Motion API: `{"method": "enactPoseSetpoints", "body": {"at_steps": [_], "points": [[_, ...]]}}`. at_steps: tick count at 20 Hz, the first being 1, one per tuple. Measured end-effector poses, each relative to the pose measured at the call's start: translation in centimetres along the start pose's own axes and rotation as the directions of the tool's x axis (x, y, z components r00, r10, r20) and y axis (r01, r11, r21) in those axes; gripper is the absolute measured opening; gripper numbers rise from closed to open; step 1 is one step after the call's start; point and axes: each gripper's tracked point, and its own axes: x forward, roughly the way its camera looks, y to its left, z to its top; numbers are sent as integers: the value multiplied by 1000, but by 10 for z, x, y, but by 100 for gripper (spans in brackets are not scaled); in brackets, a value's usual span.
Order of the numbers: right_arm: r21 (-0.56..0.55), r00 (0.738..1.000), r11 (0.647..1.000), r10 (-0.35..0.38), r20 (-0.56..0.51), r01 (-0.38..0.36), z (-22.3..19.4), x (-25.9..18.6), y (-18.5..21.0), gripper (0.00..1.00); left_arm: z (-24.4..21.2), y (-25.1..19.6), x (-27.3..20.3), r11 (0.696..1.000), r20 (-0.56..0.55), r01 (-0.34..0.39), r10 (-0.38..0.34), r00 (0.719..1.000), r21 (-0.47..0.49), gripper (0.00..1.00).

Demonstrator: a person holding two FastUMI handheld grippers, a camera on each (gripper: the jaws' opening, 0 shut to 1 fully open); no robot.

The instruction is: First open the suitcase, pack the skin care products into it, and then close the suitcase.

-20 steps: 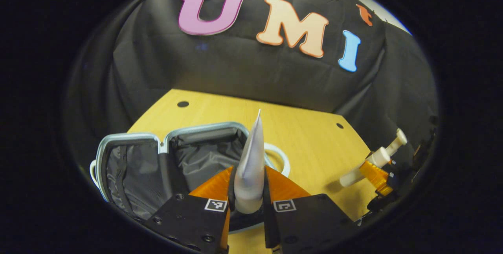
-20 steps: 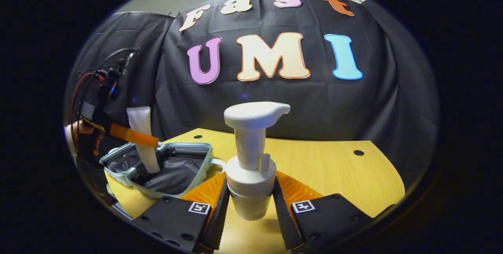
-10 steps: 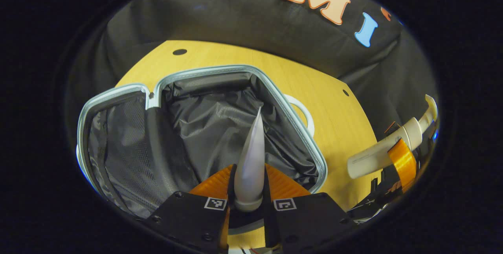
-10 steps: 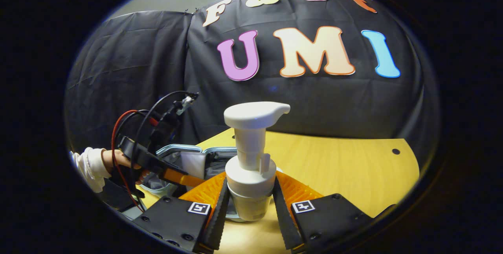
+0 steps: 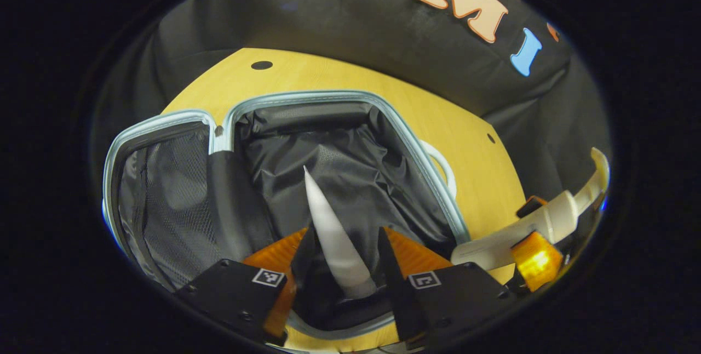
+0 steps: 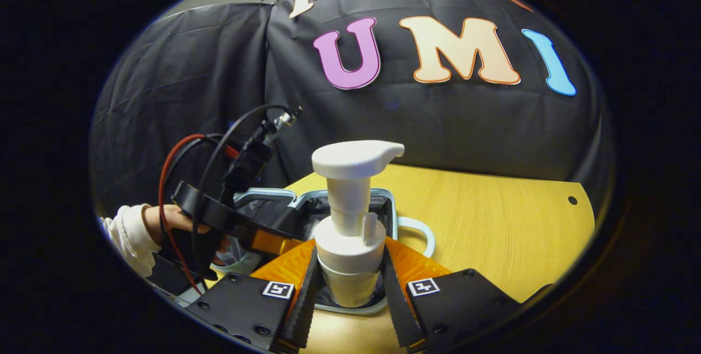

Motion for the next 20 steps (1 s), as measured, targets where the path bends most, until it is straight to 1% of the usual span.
{"method": "enactPoseSetpoints", "body": {"at_steps": [3, 4, 5, 7, 9, 11, 12, 13, 14, 17, 18, 19, 20], "points": [[6, 999, 1000, -4, -53, 5, -14, 9, 0, 60, 20, 4, -16, 1000, 88, -10, 8, 996, 21, 95], [4, 998, 1000, -8, -62, 8, -17, 11, 1, 60, 26, 6, -25, 1000, 122, -14, 10, 992, 27, 92], [2, 998, 1000, -10, -66, 10, -18, 14, 2, 60, 32, 7, -35, 1000, 158, -11, 7, 987, 27, 96], [5, 996, 1000, -14, -88, 15, -24, 22, 4, 60, 47, 9, -60, 1000, 239, 1, -6, 971, 20, 96], [12, 995, 1000, -15, -103, 16, -29, 31, 6, 60, 57, 20, -86, 1000, 315, -10, 9, 949, 1, 96], [3, 993, 1000, -15, -114, 15, -35, 38, 9, 60, 63, 40, -113, 999, 363, -38, 46, 930, -28, 96], [-5, 992, 1000, -16, -127, 15, -42, 43, 12, 60, 64, 51, -124, 997, 381, -57, 71, 922, -48, 93], [-10, 990, 1000, -17, -141, 15, -47, 46, 13, 60, 62, 62, -135, 995, 398, -77, 98, 912, -68, 96], [-13, 988, 1000, -15, -154, 14, -53, 49, 15, 60, 61, 75, -145, 991, 412, -96, 125, 902, -90, 96], [-28, 984, 999, -20, -178, 16, -64, 56, 16, 62, 57, 110, -178, 976, 450, -132, 199, 871, -176, 96], [-26, 985, 1000, -20, -171, 16, -63, 58, 17, 61, 56, 123, -190, 969, 463, -141, 223, 858, -205, 93], [-19, 986, 1000, -18, -164, 15, -61, 59, 17, 62, 51, 138, -197, 960, 470, -154, 251, 846, -236, 96], [-9, 988, 1000, -16, -156, 15, -57, 56, 16, 62, 46, 154, -205, 949, 470, -174, 285, 836, -264, 96]]}}
